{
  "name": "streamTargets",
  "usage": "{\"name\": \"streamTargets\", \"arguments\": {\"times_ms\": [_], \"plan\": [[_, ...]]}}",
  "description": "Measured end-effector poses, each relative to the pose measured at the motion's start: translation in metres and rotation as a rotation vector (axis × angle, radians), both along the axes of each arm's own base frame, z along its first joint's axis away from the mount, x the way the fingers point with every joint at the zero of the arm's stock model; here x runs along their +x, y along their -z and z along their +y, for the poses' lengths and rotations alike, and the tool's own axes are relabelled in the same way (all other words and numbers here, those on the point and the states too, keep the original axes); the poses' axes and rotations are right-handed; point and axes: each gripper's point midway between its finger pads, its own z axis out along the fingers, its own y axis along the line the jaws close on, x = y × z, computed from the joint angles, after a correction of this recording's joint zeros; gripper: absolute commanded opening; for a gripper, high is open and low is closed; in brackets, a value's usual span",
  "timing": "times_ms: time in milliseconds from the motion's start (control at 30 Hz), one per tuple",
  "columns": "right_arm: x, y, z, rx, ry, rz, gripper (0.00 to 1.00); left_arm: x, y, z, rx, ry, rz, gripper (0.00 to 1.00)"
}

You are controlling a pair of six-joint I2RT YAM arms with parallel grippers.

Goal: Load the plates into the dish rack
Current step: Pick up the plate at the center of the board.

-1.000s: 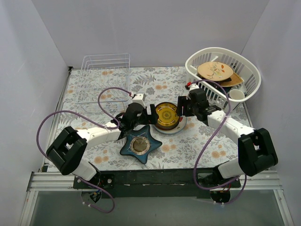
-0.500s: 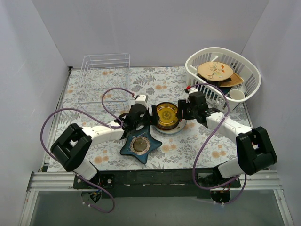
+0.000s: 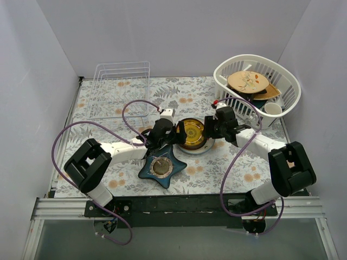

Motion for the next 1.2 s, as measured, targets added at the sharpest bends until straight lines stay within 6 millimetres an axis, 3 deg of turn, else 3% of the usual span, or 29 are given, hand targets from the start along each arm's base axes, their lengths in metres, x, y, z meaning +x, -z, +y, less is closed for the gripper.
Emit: {"name": "streamTargets", "arguments": {"times_ms": [167,333,467,800,1100,1200], "plan": [[0.004,0.003,0.003,0.011,-0.001,-0.005,0.60,0.001,-0.005,-0.003,-0.002,0.003,-0.012,0.79],[0.005,0.005,0.006,0.026,-0.002,-0.011,0.60,0.002,-0.006,-0.003,0.001,-0.002,-0.019,0.71],[0.005,0.005,0.006,0.028,-0.001,-0.010,0.60,0.003,-0.006,-0.003,0.003,-0.004,-0.021,0.50],[0.005,0.007,0.005,0.025,0.003,-0.011,0.60,0.006,-0.004,0.004,0.032,-0.030,-0.030,0.12],[0.005,0.006,0.006,0.033,0.002,-0.014,0.61,0.013,-0.007,0.006,0.032,-0.066,-0.046,0.00],[0.005,0.006,0.006,0.033,0.000,-0.015,0.66,0.013,-0.007,0.006,0.033,-0.068,-0.046,0.00]]}}
